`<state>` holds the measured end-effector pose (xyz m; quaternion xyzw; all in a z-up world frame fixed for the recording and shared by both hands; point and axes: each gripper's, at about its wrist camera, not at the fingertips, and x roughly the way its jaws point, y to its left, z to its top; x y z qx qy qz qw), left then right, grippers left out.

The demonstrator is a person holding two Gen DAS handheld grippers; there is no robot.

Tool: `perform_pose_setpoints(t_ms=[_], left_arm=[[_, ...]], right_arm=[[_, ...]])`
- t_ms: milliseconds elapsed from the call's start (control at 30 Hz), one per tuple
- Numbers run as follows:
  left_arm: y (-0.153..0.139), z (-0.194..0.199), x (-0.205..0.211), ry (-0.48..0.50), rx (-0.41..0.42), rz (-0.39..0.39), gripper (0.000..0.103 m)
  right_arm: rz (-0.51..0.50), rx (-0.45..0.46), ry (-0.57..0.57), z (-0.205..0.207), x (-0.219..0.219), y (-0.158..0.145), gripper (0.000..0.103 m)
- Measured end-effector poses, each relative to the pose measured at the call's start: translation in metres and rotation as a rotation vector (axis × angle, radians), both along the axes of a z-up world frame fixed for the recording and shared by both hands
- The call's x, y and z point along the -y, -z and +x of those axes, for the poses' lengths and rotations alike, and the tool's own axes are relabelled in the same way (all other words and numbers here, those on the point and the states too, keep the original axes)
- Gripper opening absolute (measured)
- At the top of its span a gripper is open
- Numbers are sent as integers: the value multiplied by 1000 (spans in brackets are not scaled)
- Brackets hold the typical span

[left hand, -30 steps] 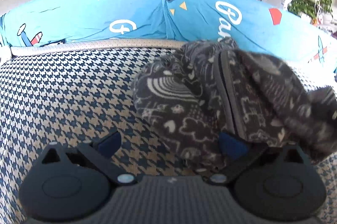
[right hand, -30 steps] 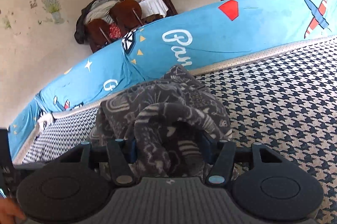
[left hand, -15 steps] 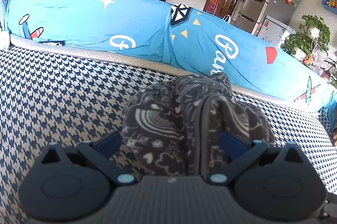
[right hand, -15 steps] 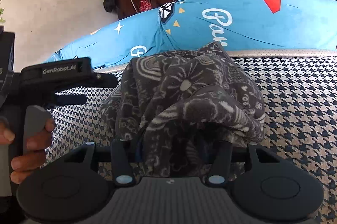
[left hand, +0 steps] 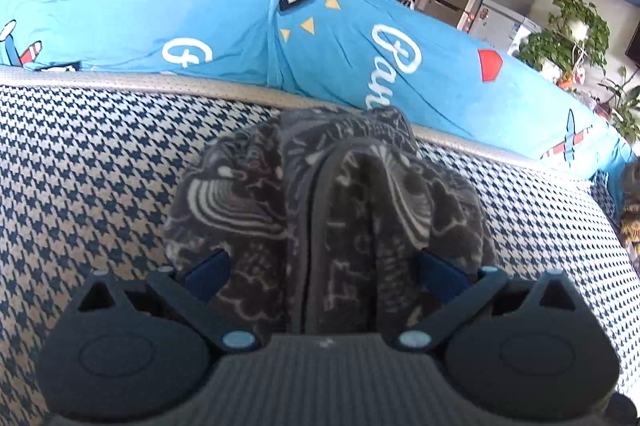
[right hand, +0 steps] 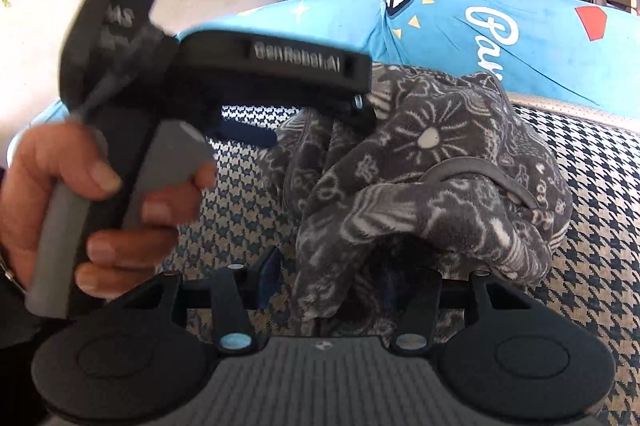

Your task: Fold clothes

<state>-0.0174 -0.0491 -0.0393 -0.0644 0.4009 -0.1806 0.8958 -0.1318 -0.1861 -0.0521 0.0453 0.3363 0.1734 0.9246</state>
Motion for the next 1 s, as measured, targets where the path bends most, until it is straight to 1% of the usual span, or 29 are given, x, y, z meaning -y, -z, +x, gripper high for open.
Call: perform_pose_setpoints(t_ms=[167,333,433,500,667,833,900,1000], left_arm=[[10,-3,3,-6,1,35,103],[16,-2,-2,-6,-26,33,103],[18,-1,-6,-13,-45,19,103],[19,0,-8,-18,-55,11,103],[20,0,-8,-19,-61,15,103],[21,-2,-11,-18,-75,13,103],[20,-3,-13,-13,-72,10,103],[15,-7,-17,0,-55,5,103]], right_arm=[[4,1,-4,-4,15,-8,52],[7,28,20,-13,41,-18,53],[18,35,88,-11,59,-21,58],[22,33,139,-10,69,-23,58],[44,-27,299,-4,94,-24,58],[51,-74,423,9,114,-16,58],[50,-92,457,16,118,-11,58],[23,-101,458,29,116,-5,58]])
